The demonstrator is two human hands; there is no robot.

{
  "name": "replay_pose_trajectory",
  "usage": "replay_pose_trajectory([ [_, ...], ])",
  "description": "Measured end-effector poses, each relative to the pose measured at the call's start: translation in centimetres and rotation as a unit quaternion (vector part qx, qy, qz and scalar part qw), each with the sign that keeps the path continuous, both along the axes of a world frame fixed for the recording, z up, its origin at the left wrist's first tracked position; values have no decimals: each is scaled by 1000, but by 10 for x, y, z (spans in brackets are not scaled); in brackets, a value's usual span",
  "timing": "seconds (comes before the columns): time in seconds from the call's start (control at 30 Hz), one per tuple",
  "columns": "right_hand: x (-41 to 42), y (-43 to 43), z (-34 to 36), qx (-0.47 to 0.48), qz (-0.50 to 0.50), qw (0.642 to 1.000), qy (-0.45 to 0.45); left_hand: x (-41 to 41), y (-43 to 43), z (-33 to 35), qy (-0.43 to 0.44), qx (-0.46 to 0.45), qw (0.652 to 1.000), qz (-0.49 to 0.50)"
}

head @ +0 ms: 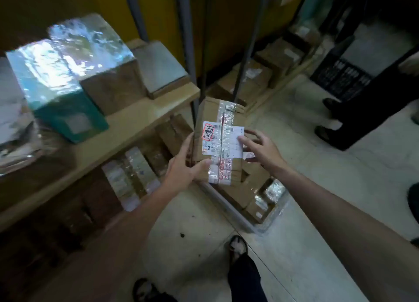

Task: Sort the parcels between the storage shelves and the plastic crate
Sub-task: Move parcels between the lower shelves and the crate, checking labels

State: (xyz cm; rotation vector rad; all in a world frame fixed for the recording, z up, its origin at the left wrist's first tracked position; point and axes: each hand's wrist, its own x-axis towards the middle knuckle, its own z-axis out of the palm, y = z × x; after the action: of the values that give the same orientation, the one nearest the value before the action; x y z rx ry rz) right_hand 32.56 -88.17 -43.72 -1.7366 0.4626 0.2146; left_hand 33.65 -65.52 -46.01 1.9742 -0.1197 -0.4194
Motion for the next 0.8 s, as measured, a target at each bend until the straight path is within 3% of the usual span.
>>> replay_pose_trajectory([
  [0.23,-30,-68,-98,50,1,992,114,-2,-90,-86,102,-4,994,-29],
  [0.37,-53,-79,-155,86,-24,983,158,-16,-114,-140,169,-49,983,-53],
  [0.53,-86,-87,-218,154,-96,958,224,-29,-131,-199,265,-34,961,-69],
  [0.8,-129,-114,-284,209,-217,919,253,-48,-180,-277,312,-35,944,-103],
])
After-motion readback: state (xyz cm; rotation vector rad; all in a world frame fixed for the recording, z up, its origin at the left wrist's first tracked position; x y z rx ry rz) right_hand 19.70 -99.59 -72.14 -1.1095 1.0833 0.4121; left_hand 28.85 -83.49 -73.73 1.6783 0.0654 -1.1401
